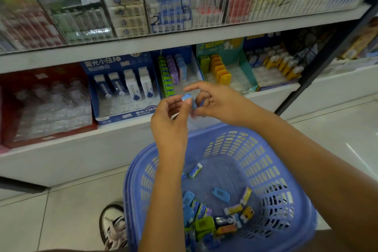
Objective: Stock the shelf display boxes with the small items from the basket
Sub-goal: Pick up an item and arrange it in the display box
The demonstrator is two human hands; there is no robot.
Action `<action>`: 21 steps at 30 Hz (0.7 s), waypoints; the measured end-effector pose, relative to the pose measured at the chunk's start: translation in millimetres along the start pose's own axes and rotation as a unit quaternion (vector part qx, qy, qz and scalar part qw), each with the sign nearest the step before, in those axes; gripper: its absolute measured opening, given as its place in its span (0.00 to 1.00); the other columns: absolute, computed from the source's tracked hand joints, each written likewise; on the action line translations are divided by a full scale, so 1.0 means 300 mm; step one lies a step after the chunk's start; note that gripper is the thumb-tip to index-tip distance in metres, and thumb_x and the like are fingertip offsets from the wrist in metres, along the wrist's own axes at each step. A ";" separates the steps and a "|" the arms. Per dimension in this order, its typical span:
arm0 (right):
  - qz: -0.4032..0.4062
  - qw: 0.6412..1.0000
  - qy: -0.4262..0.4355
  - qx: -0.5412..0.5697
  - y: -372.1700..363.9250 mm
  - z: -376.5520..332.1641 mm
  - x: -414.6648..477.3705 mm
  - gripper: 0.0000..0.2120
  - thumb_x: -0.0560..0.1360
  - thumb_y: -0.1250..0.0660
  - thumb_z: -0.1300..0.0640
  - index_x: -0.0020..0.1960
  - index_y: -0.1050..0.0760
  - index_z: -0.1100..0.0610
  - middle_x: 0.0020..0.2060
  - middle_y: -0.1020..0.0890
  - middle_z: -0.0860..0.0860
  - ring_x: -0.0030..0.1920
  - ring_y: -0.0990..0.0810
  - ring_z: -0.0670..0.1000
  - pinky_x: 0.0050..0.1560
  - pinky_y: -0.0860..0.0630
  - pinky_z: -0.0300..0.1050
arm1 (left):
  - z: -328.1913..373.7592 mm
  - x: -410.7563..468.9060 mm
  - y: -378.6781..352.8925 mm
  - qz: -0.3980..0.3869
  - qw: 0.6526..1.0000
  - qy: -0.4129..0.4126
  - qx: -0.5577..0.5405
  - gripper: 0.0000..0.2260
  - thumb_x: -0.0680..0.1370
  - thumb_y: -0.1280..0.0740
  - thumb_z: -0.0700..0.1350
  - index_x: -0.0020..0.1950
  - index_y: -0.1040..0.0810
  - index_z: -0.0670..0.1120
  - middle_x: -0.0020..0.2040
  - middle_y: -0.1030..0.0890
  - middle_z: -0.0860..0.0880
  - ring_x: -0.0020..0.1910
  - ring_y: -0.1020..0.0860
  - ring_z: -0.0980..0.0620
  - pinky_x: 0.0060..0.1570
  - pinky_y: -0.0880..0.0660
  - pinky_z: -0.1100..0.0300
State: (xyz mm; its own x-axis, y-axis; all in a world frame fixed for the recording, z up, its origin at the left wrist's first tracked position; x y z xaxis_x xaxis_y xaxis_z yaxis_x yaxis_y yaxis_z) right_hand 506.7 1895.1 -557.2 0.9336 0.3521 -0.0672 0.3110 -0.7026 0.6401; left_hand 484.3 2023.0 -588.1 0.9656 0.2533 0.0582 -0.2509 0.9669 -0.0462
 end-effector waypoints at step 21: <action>0.040 0.944 -0.038 -0.324 0.114 0.018 0.361 0.14 0.78 0.38 0.62 0.62 0.25 0.59 0.59 0.22 0.57 0.59 0.24 0.56 0.49 0.33 0.37 | -0.097 0.067 -0.020 -0.151 0.953 -0.097 0.243 0.25 0.79 0.37 0.41 0.75 0.39 0.52 0.72 0.44 0.64 0.68 0.46 0.73 0.70 0.40 0.64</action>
State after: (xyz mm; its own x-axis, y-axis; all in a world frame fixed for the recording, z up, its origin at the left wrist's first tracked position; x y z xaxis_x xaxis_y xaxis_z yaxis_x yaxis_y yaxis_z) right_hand 619.5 1906.1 -546.7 0.9673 0.2511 -0.0370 0.0866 -0.1897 0.9780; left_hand 507.3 2021.4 -615.6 0.9799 -0.0839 0.1812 -0.0106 0.8842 0.4670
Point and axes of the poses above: each hand's wrist, its own x-axis towards the middle knuckle, its own y-axis out of the back of the hand, z = x × y, the point moved 9 cm from there along x, towards the middle knuckle
